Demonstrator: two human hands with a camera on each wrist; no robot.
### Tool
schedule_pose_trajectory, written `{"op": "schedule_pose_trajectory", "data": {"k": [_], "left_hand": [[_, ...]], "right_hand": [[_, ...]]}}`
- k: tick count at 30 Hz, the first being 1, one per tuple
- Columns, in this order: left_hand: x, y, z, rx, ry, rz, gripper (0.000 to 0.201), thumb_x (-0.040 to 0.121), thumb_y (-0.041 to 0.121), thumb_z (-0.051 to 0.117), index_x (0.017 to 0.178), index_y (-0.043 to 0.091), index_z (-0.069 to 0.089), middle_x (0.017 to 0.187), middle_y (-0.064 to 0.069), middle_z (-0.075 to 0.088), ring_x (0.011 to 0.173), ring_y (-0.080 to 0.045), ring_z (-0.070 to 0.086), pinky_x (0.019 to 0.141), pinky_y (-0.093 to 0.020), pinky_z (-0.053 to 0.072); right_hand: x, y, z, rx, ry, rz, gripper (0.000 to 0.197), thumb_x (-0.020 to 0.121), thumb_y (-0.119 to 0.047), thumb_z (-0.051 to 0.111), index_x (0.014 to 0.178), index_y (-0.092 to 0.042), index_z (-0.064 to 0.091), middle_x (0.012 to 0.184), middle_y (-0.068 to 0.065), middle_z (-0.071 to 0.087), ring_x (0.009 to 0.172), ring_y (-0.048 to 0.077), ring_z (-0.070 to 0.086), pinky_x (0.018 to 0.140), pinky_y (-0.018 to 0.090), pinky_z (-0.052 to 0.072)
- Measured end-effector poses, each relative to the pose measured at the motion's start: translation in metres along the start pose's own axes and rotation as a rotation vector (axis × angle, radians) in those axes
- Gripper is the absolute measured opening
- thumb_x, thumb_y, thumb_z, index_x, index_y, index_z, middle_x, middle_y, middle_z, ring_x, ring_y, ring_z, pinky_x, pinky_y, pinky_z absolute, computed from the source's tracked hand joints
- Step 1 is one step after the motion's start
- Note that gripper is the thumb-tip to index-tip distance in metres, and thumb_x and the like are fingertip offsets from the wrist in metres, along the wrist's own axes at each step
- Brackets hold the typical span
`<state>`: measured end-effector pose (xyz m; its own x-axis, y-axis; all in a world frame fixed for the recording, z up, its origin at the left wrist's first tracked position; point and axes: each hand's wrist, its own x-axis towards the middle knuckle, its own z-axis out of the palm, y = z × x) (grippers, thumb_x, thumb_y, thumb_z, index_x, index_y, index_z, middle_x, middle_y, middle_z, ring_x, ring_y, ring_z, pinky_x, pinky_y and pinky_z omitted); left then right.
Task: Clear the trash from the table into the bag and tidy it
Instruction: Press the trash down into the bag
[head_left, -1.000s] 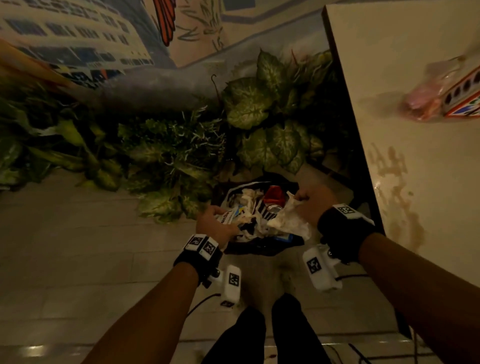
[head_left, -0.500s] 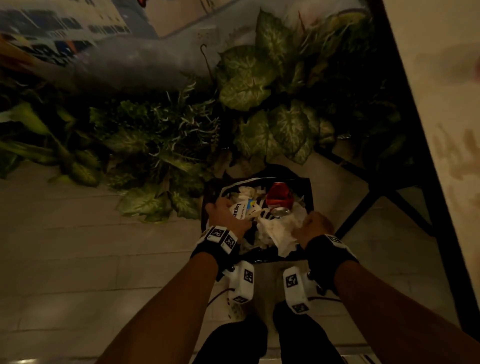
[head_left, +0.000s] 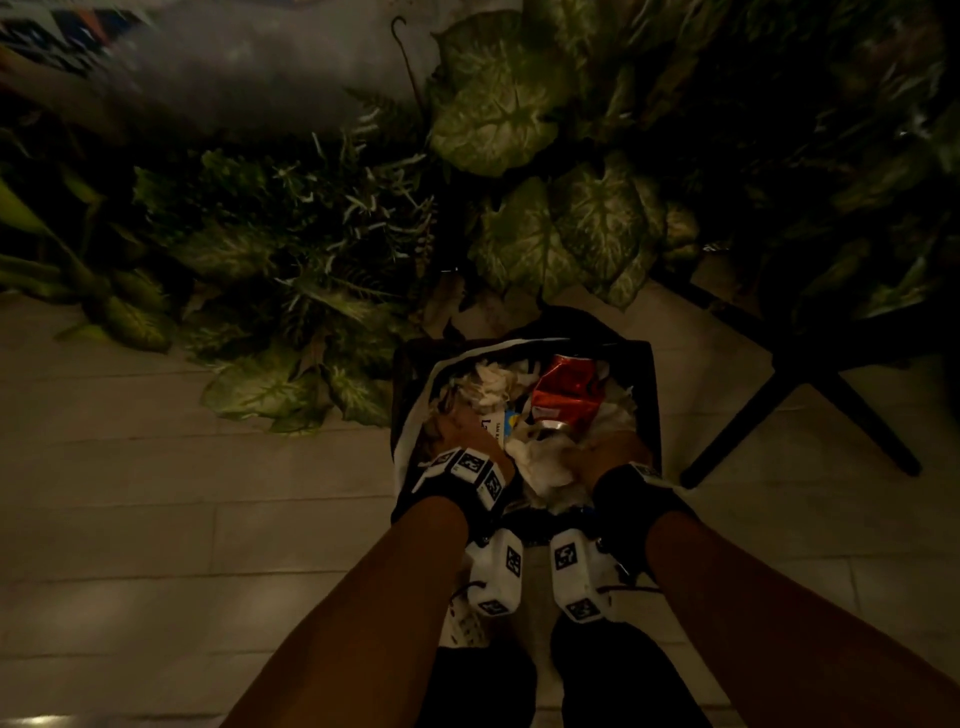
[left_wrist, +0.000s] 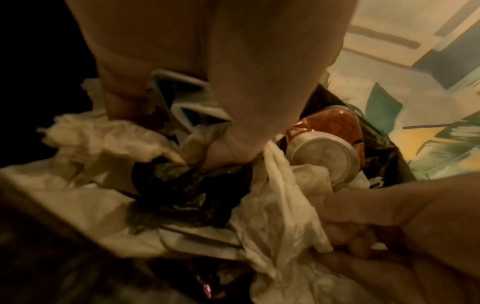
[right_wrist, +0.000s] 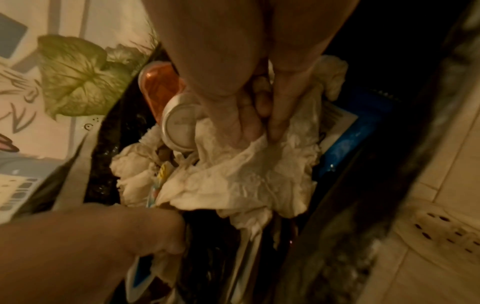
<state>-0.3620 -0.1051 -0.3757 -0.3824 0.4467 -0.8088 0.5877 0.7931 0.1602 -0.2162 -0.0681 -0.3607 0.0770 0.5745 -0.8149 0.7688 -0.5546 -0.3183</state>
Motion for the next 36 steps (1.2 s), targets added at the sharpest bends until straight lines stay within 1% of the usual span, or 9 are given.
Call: {"op": "schedule_pose_trajectory", "data": {"k": [4, 10, 13, 16, 21, 24, 27, 31, 36], "left_hand": [[0.008, -0.001, 0.006, 0.048, 0.009, 0.036, 0.09, 0.088, 0.047, 0.053, 0.148, 0.008, -0.001, 0.153, -0.02, 0.007, 0.139, -0.043, 0.016, 0.111, -0.057, 0.022], [0.011, 0.004, -0.005, 0.086, -0.07, 0.01, 0.09, 0.092, 0.048, 0.048, 0.148, 0.009, -0.011, 0.156, -0.017, -0.004, 0.144, -0.038, 0.003, 0.113, -0.056, 0.014], [0.003, 0.001, -0.012, 0.097, -0.084, 0.032, 0.091, 0.091, 0.048, 0.049, 0.148, 0.011, -0.012, 0.156, -0.015, -0.004, 0.144, -0.036, 0.003, 0.114, -0.05, 0.015], [-0.006, -0.003, -0.02, 0.094, -0.118, 0.048, 0.101, 0.085, 0.045, 0.061, 0.149, 0.017, -0.011, 0.157, -0.013, -0.003, 0.143, -0.036, 0.012, 0.111, -0.049, 0.026], [-0.041, 0.002, -0.04, 0.059, -0.118, 0.109, 0.111, 0.074, 0.045, 0.071, 0.149, 0.027, -0.01, 0.156, -0.011, 0.005, 0.14, -0.037, 0.021, 0.11, -0.05, 0.032], [-0.07, 0.005, -0.059, 0.014, 0.006, 0.144, 0.096, 0.078, 0.043, 0.067, 0.149, 0.024, 0.006, 0.152, -0.012, 0.022, 0.134, -0.033, 0.034, 0.107, -0.043, 0.037], [-0.105, 0.008, -0.086, -0.019, 0.079, 0.201, 0.072, 0.08, 0.031, 0.064, 0.141, 0.02, 0.028, 0.137, -0.01, 0.044, 0.119, -0.031, 0.05, 0.096, -0.036, 0.046], [-0.152, 0.001, -0.124, -0.073, 0.121, 0.233, 0.051, 0.085, 0.022, 0.059, 0.131, 0.011, 0.041, 0.127, -0.012, 0.053, 0.111, -0.029, 0.054, 0.084, -0.028, 0.043], [-0.199, -0.02, -0.143, -0.021, 0.105, 0.297, 0.012, 0.085, 0.019, 0.063, 0.094, 0.014, 0.057, 0.096, -0.007, 0.06, 0.085, -0.017, 0.053, 0.071, -0.02, 0.038]], "right_hand": [[0.01, -0.002, 0.008, -0.067, -0.01, -0.012, 0.042, 0.085, -0.034, 0.063, 0.121, -0.014, 0.058, 0.121, 0.012, 0.061, 0.109, 0.032, 0.057, 0.086, 0.031, 0.046], [0.019, -0.004, 0.015, -0.199, -0.103, -0.026, 0.047, 0.092, -0.036, 0.054, 0.133, -0.017, 0.047, 0.138, 0.01, 0.049, 0.125, 0.031, 0.046, 0.098, 0.034, 0.038], [0.01, -0.003, 0.01, -0.188, -0.126, -0.035, 0.035, 0.091, -0.03, 0.055, 0.121, -0.012, 0.059, 0.127, 0.013, 0.057, 0.115, 0.033, 0.053, 0.09, 0.032, 0.042], [-0.004, 0.0, 0.001, -0.147, -0.162, -0.037, 0.029, 0.091, -0.021, 0.056, 0.115, -0.008, 0.064, 0.125, 0.012, 0.06, 0.115, 0.033, 0.054, 0.098, 0.034, 0.044], [-0.031, 0.005, -0.019, 0.023, -0.139, -0.019, 0.025, 0.083, -0.006, 0.06, 0.107, -0.012, 0.067, 0.118, 0.014, 0.063, 0.109, 0.032, 0.06, 0.093, 0.035, 0.051], [-0.062, 0.0, -0.032, 0.105, -0.096, -0.045, 0.02, 0.082, -0.003, 0.059, 0.08, -0.021, 0.067, 0.117, 0.018, 0.062, 0.103, 0.037, 0.06, 0.091, 0.042, 0.052], [-0.105, -0.014, -0.049, 0.104, -0.075, -0.101, 0.015, 0.083, -0.006, 0.06, 0.082, -0.019, 0.067, 0.115, 0.014, 0.063, 0.103, 0.033, 0.061, 0.09, 0.041, 0.053], [-0.169, -0.027, -0.071, 0.071, -0.101, -0.235, 0.022, 0.084, -0.01, 0.061, 0.073, -0.029, 0.06, 0.114, 0.01, 0.064, 0.104, 0.028, 0.06, 0.091, 0.033, 0.05], [-0.25, -0.016, -0.105, -0.098, -0.137, -0.382, 0.018, 0.083, -0.021, 0.065, 0.1, -0.021, 0.068, 0.109, 0.001, 0.067, 0.103, 0.018, 0.063, 0.092, 0.027, 0.05]]}}
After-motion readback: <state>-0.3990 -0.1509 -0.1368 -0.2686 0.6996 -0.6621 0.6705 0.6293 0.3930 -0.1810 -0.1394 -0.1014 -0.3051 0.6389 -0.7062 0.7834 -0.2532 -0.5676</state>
